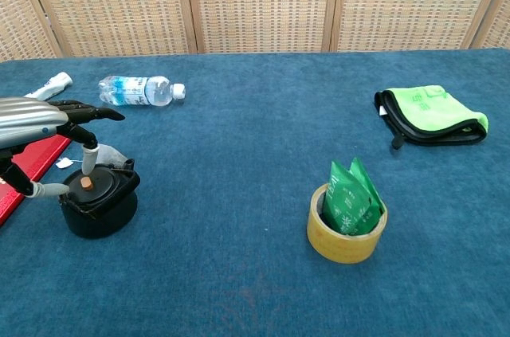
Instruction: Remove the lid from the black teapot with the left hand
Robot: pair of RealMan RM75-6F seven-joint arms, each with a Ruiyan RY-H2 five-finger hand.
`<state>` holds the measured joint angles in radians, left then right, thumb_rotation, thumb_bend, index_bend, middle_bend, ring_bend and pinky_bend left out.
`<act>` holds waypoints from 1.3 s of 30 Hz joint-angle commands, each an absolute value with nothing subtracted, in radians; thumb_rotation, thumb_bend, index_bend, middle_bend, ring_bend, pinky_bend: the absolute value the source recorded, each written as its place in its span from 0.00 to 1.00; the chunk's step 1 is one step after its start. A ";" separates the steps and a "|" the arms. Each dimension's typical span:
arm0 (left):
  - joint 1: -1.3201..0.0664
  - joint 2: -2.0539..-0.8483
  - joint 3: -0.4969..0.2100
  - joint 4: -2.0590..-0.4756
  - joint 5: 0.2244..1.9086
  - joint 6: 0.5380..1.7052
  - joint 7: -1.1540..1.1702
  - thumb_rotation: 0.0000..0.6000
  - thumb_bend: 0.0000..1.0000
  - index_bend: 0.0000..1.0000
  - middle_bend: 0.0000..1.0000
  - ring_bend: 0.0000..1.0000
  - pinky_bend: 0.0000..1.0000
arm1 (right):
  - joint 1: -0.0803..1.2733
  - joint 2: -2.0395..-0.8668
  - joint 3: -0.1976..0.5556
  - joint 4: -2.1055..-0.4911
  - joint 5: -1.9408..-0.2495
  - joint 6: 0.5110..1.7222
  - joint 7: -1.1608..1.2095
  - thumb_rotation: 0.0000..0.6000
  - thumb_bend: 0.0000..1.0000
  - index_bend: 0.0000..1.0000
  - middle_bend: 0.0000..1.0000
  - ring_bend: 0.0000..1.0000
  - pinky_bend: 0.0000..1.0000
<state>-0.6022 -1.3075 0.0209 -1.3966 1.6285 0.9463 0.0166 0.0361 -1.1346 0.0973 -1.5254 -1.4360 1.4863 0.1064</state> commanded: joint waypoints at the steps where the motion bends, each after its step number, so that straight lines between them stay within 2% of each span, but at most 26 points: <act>1: -0.608 -1.309 0.022 -1.403 1.620 0.938 0.020 1.00 0.36 0.47 0.00 0.00 0.00 | 0.036 -1.134 0.098 -1.525 -1.435 1.486 0.108 1.00 0.00 0.00 0.00 0.00 0.00; 15: -0.628 -1.313 0.024 -1.435 1.572 0.903 0.077 1.00 0.38 0.48 0.00 0.00 0.00 | 0.036 -1.133 0.098 -1.523 -1.433 1.483 0.114 1.00 0.00 0.00 0.00 0.00 0.00; 24: -0.631 -1.320 0.027 -1.433 1.556 0.904 0.096 1.00 0.41 0.57 0.00 0.00 0.00 | 0.036 -1.134 0.098 -1.522 -1.434 1.483 0.116 1.00 0.00 0.00 0.00 0.00 0.00; 32: -0.627 -1.311 0.019 -1.441 1.549 0.932 0.079 1.00 0.43 0.58 0.00 0.00 0.00 | 0.036 -1.134 0.098 -1.522 -1.434 1.484 0.116 1.00 0.00 0.00 0.00 0.00 0.00; 39: -0.614 -1.244 -0.003 -1.491 1.547 0.996 0.010 1.00 0.44 0.58 0.00 0.00 0.00 | 0.036 -1.134 0.096 -1.523 -1.437 1.484 0.114 1.00 0.00 0.00 0.00 0.00 0.00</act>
<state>-0.6197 -1.2593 0.0026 -1.4782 1.5496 0.9847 0.0248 0.0363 -1.1342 0.0961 -1.5232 -1.4370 1.4834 0.1137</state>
